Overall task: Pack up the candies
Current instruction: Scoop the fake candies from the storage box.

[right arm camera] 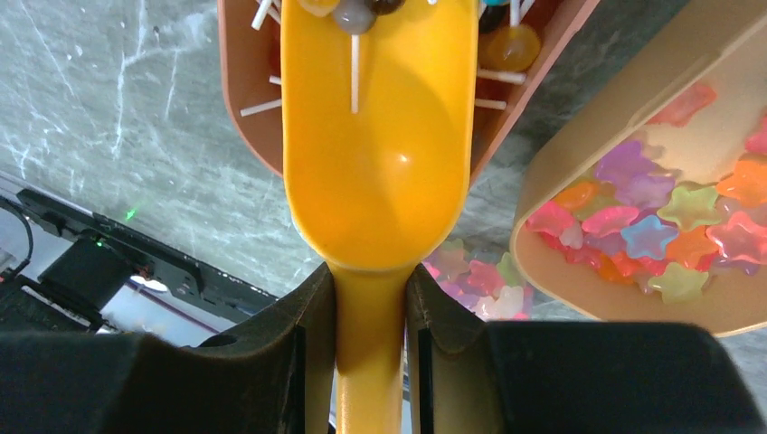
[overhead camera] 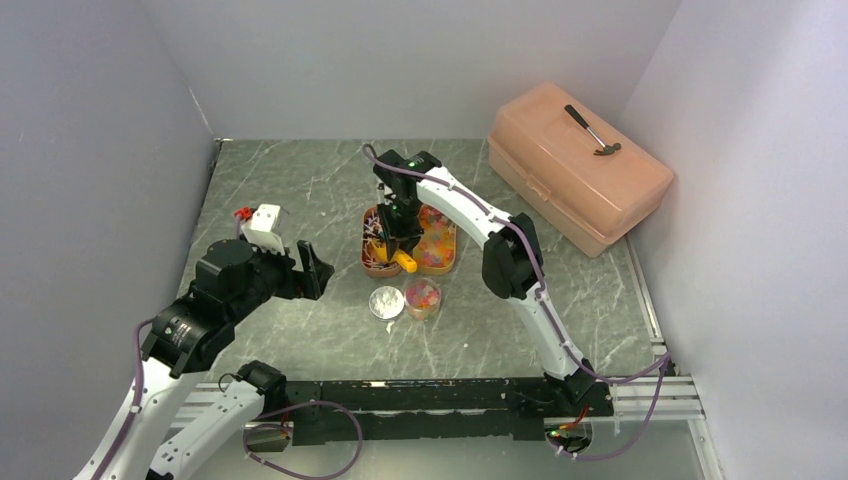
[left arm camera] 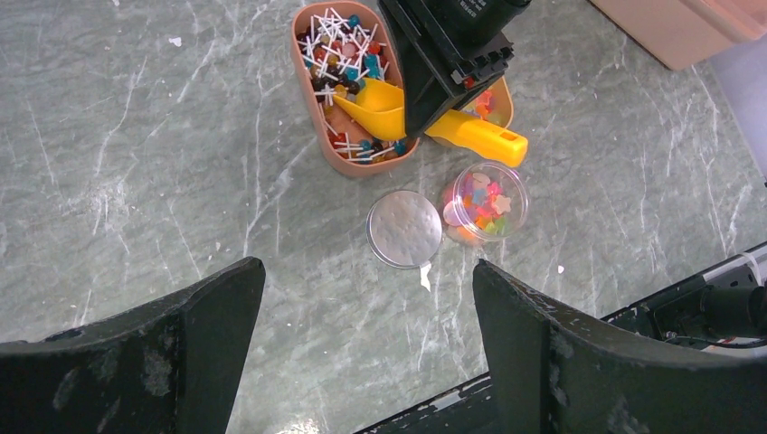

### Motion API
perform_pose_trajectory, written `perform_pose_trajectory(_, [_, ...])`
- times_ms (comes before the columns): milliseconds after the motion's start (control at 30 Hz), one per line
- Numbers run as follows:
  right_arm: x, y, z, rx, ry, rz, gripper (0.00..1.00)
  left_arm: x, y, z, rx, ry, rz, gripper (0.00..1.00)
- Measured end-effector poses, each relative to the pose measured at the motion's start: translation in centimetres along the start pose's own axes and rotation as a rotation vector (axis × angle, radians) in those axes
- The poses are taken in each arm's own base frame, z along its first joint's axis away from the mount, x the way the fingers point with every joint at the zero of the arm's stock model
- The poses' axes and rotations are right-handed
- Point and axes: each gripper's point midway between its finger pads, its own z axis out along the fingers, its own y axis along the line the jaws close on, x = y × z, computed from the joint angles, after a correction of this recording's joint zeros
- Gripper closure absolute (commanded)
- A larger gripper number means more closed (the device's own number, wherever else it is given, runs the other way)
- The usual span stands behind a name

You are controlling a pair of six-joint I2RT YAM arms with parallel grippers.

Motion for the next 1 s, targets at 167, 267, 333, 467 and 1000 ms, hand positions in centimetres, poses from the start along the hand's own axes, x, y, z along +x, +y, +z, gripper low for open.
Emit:
perform_pose_trajectory(167, [-0.9, -0.1, 0.5, -0.006, -0.025, 0.012, 1.0, 0.1, 0.0, 0.0, 0.0, 0.002, 0.0, 0.09])
perform_pose_trajectory(267, [-1.5, -0.2, 0.7, -0.007, -0.044, 0.013, 1.0, 0.2, 0.0, 0.1, -0.001, 0.006, 0.0, 0.09])
perform_pose_trajectory(333, [-1.8, -0.2, 0.8, -0.007, -0.053, 0.013, 1.0, 0.2, 0.1, 0.1, -0.002, 0.006, 0.0, 0.09])
perform_pose_trajectory(467, [-2.1, -0.2, 1.1, -0.009, -0.067, 0.011, 1.0, 0.2, 0.1, 0.2, -0.002, 0.008, 0.0, 0.09])
perform_pose_trajectory(1000, [-2.8, -0.8, 3.7, -0.005, -0.111, -0.011, 1.0, 0.5, 0.1, 0.7, -0.005, 0.032, -0.004, 0.09])
